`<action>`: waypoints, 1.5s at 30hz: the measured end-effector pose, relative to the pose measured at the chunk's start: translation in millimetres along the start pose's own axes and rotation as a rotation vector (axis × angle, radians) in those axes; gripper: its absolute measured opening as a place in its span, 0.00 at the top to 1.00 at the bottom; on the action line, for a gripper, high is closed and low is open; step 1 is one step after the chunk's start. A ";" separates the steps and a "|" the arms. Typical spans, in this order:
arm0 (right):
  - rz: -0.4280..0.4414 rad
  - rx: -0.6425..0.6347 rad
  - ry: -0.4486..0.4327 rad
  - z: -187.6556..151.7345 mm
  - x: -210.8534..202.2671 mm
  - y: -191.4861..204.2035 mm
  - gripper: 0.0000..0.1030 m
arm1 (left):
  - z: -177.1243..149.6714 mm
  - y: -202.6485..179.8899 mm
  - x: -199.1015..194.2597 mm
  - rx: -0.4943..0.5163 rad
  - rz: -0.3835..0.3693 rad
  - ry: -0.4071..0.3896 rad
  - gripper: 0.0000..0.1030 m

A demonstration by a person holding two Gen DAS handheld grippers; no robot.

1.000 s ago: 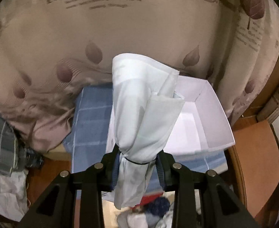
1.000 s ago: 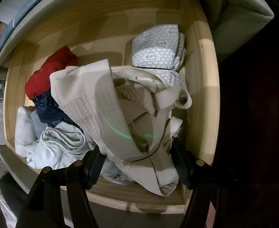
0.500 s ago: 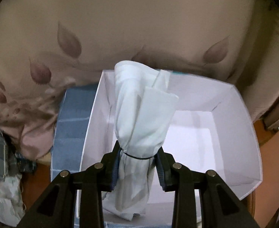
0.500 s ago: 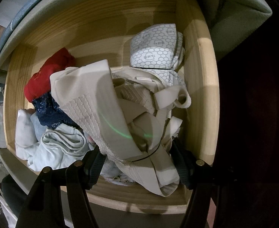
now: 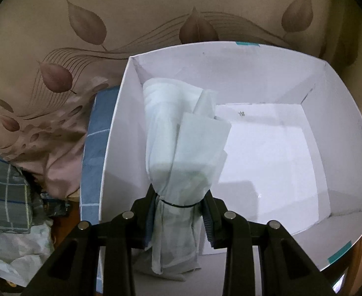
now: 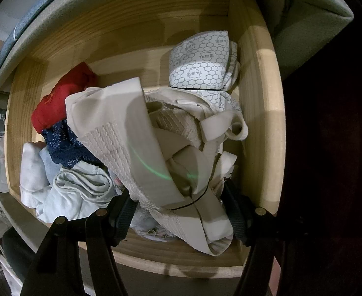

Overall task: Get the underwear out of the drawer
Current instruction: 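Carry the white underwear into the white XINCCI box and open the left gripper, then lift the beige bra with the right gripper and lower it into the white box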

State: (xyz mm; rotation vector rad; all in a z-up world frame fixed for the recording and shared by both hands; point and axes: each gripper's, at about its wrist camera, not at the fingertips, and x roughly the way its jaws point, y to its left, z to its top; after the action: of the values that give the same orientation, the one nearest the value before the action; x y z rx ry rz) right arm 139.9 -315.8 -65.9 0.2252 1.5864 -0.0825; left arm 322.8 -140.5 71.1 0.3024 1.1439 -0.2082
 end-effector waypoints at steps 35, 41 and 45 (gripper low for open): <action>-0.003 0.010 0.000 0.2 0.7 1.1 0.37 | -29.9 14.9 -28.0 -0.033 -0.010 -0.015 0.62; 0.000 0.017 -0.004 0.9 0.0 -0.9 0.38 | -44.5 17.5 -53.7 0.000 0.006 -0.037 0.61; 0.000 0.012 -0.023 -1.0 -5.4 -1.8 0.39 | -66.0 26.3 -75.2 0.029 0.024 -0.048 0.61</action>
State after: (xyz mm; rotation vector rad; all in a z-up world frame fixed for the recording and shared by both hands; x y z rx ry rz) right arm 138.6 -317.9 -60.6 0.2327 1.5633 -0.0942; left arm 244.1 -92.7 118.3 0.3348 1.0897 -0.2105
